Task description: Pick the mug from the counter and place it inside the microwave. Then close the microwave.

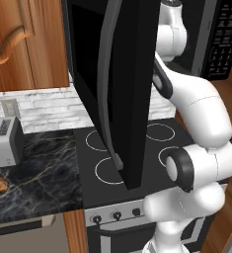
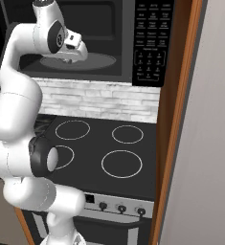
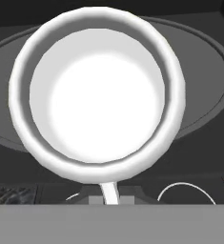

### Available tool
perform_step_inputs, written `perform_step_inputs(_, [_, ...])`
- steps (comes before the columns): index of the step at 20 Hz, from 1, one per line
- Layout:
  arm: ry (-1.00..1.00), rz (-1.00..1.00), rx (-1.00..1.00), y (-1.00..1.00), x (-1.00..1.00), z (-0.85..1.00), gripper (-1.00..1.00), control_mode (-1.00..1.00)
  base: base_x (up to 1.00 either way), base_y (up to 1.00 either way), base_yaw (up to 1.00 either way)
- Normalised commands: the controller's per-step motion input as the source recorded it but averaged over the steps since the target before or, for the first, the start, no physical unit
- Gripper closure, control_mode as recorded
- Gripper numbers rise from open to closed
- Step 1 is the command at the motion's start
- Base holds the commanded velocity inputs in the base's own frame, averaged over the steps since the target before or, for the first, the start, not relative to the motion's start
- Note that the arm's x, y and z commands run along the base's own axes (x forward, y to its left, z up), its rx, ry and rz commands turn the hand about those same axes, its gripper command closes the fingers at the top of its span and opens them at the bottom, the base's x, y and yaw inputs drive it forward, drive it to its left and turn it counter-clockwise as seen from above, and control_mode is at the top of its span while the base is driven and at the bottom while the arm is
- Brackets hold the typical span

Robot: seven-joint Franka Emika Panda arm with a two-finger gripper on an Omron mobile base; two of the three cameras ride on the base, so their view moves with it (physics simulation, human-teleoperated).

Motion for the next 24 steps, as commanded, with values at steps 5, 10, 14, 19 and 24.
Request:
perform_step_inputs(5, [0.02,0.0,0.0,0.05,0.3,0.0,1.0,-1.0,0.0,0.0,0.0])
perform_step_inputs(10, [0.04,0.0,0.0,0.09,0.14,0.0,1.0,-1.0,0.0,0.0,0.0])
perform_step_inputs(14, [0.06,0.0,0.0,0.04,0.14,0.0,1.0,-1.0,0.0,0.0,0.0])
perform_step_inputs(19, [0.06,0.0,0.0,0.02,0.2,-0.01,1.0,-1.0,0.0,0.0,0.0])
perform_step_inputs(24, [0.05,0.0,0.0,0.03,0.24,-0.05,1.0,-1.0,0.0,0.0,0.0])
